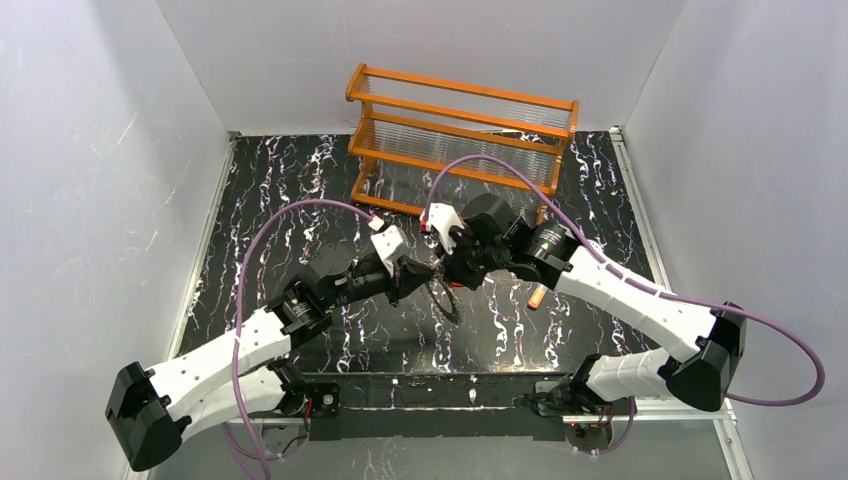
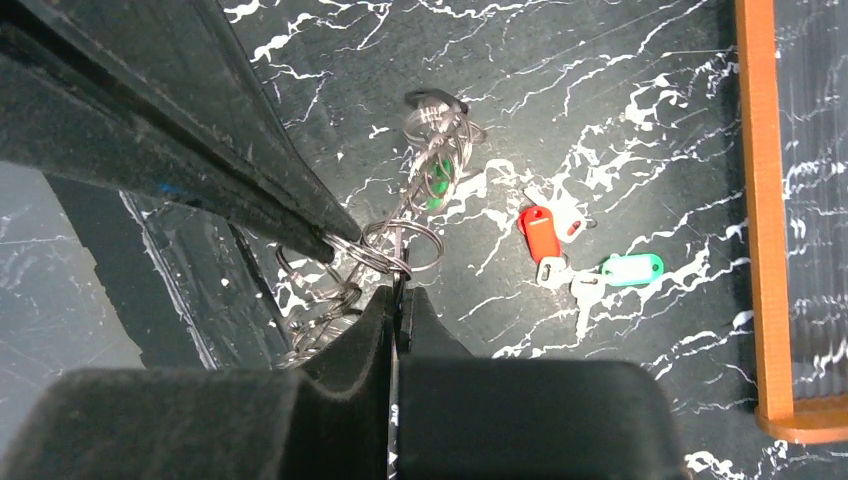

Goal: Remove the keys from the keyring

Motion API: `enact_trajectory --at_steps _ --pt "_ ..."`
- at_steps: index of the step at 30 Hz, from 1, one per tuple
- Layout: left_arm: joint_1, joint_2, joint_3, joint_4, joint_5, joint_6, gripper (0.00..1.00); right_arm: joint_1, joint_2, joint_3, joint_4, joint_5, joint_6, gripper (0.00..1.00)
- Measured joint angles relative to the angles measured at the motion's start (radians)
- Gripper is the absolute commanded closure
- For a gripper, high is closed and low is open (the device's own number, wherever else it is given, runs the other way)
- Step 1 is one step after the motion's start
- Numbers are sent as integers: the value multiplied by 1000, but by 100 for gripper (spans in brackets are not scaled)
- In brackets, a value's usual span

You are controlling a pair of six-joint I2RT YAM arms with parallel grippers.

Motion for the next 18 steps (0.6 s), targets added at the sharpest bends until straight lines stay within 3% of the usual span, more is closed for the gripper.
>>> enact_trajectory --at_steps 13,18 --pt "-2 3 1 -53 -139 -37 100 -20 29 24 -28 -87 -34 99" --pt "-1 28 5 -53 -77 -35 100 -24 6 26 -31 -71 -52 99"
